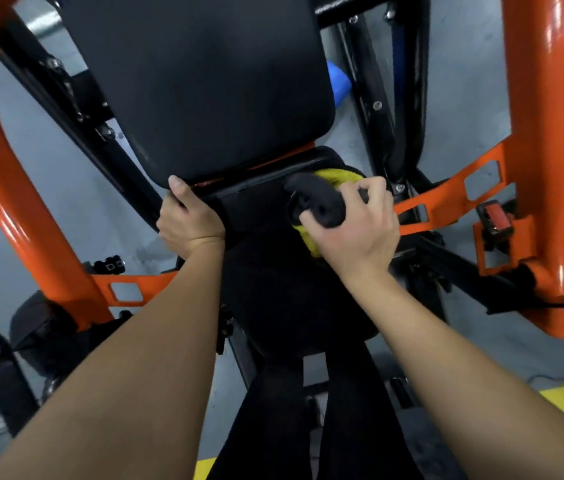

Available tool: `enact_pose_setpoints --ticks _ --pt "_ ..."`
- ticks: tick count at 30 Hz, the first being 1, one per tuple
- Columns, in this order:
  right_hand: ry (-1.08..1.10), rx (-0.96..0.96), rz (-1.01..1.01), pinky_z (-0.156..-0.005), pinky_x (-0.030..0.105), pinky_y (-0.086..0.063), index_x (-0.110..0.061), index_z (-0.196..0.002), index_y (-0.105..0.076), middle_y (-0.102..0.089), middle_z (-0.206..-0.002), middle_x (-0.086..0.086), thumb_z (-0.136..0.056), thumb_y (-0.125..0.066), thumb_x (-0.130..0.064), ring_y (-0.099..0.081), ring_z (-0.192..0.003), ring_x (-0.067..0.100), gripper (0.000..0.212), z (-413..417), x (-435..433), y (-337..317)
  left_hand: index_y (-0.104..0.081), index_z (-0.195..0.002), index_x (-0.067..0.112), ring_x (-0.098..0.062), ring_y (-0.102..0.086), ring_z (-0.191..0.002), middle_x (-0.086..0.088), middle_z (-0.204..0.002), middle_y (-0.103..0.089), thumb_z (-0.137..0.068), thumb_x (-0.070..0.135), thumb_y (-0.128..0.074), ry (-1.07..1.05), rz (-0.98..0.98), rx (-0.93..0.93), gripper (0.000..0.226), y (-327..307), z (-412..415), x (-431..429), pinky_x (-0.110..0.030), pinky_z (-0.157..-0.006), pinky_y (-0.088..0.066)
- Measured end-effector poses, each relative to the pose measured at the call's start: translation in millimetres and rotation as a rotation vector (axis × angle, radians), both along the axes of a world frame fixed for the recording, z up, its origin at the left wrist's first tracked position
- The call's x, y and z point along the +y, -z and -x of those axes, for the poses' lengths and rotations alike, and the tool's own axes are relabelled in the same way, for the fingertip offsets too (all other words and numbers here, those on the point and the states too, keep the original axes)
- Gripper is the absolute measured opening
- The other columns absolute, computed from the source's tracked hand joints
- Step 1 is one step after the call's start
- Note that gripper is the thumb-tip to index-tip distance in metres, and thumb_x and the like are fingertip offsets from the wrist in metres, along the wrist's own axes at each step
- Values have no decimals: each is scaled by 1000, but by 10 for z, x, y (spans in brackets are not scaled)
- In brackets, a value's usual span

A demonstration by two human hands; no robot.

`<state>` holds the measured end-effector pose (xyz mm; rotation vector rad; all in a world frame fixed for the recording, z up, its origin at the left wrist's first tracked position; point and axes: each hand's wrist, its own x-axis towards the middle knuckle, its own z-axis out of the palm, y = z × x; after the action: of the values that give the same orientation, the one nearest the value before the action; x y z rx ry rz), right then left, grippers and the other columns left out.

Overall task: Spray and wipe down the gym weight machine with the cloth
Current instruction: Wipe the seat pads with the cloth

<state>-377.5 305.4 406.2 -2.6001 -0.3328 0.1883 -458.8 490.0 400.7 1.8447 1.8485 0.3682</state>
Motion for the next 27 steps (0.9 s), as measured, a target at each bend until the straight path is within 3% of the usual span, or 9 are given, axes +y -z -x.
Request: enact_pose_setpoints --ticks 3,5,8,10,16,21,25,27 --pt "308 268 -166 -77 37 -45 -25 -104 -65 -49 -109 0 -79 -66 -60 -58 -107 26 42 -75 279 -134 -71 -96 7 -35 -62 -93 -14 -96 -71 -97 56 -16 2 -3 -3 73 -10 8 9 -43 -80 -44" --pt "334 177 -136 -71 35 -41 -23 -110 -65 -50 -112 3 -81 -65 -60 -58 -106 27 47 -34 443 -150 -73 -98 11 -33 -63 -96 -10 -97 -72 -99 56 -16 19 7 6 73 -17 28 20 -43 -84 -45" --pt "286 -66 -85 -61 38 -46 -15 -104 -67 -55 -109 10 -80 -67 -57 -59 -94 31 48 187 418 -50 -73 -106 13 -36 -62 -105 -12 -107 -72 -107 53 -20 53 44 15 66 -16 39 24 -39 -83 -39" --pt "278 -117 -81 -59 40 -50 -14 -100 -68 -57 -107 12 -80 -69 -54 -60 -93 33 45 365 309 103 -72 -114 13 -37 -60 -112 -14 -116 -71 -109 53 -21 60 50 32 64 -12 52 42 -40 -86 -40" --pt "552 98 -56 -62 44 -53 -17 -113 -62 -49 -114 7 -79 -61 -59 -60 -104 35 55 1182 -341 565 -70 -122 18 -34 -60 -115 -9 -121 -70 -108 55 -18 101 42 41 66 37 91 23 -34 -85 -36" --pt "713 319 -43 -73 35 -38 -19 -119 -59 -41 -113 -1 -79 -63 -59 -59 -105 31 56 1429 -605 638 -72 -118 21 -30 -62 -112 -5 -117 -72 -107 56 -17 129 11 29 66 58 129 24 -34 -84 -35" --pt "702 295 -61 -76 41 -45 -17 -115 -60 -48 -119 4 -80 -68 -58 -57 -113 34 55 1133 -319 358 -73 -112 24 -30 -65 -107 -1 -111 -73 -104 62 -14 112 22 21 70 83 141 49 -39 -90 -45" --pt "604 293 -171 -74 41 -46 -18 -112 -60 -49 -119 5 -80 -71 -60 -57 -113 33 54 902 -40 182 -73 -112 25 -29 -65 -106 0 -111 -73 -103 64 -14 105 40 16 71 71 148 48 -38 -88 -45"
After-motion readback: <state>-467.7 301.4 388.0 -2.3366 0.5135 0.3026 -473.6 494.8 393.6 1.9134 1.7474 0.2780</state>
